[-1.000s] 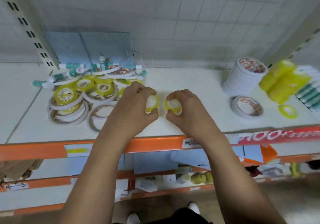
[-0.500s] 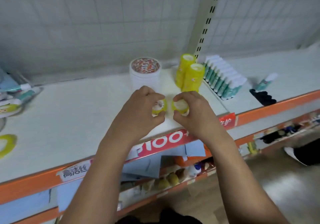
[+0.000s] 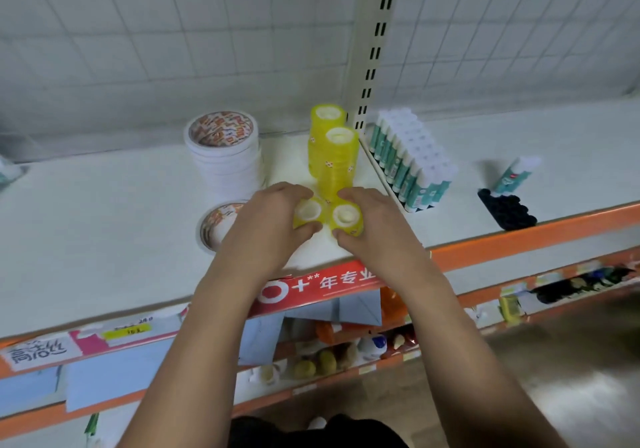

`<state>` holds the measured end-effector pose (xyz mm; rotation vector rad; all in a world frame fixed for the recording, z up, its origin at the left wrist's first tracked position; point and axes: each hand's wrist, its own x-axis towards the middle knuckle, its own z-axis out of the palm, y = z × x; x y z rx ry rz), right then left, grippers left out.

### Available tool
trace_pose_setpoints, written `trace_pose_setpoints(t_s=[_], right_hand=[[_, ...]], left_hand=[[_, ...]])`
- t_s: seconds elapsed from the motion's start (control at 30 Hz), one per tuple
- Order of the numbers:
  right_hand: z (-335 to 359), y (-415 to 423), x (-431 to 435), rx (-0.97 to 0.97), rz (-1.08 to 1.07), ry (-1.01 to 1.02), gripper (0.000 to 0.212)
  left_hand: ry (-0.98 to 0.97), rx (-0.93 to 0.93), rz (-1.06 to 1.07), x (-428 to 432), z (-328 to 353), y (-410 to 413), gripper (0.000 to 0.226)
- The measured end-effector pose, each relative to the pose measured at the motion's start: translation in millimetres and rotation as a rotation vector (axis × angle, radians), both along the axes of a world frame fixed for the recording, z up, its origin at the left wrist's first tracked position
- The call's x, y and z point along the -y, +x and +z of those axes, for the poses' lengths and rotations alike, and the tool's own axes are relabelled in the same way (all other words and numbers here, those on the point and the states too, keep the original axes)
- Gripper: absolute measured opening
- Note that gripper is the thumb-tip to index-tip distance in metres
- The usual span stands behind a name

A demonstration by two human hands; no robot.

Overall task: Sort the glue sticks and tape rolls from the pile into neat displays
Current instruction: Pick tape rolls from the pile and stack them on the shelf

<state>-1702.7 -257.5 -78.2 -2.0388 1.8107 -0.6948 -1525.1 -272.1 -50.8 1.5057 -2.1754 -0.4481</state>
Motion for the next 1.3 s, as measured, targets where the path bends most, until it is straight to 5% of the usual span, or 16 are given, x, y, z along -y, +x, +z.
trace_pose_setpoints(t_s=[0.23, 0.63, 0.97, 1.13, 1.3], right_hand=[[-2.6, -28.5, -0.9, 0.020, 0.015, 0.036, 0.069], [-2.5, -36.3, 1.4, 0.062, 0.015, 0.053, 0.052], [0.0, -28.3, 8.0, 0.079, 0.013, 0.006, 0.028], [0.2, -27.7, 10.7, 0.071, 0.014, 0.030, 0.032], [5.7, -29.1, -0.3, 0.022, -0.032, 0.043, 0.060]], left_hand=[[0.011, -0.009, -0.039, 6.9, 0.7, -29.6, 0.050], [0.112, -0.014, -0.077, 11.5, -7.1, -40.9, 0.065], [0.103, 0.014, -0.032, 15.3, -16.2, -43.2, 0.029], [0.149, -0.067, 0.013, 18.4, -17.5, -42.2, 0.044], [0.173, -0.048, 0.002, 14.2, -15.5, -36.0, 0.053]])
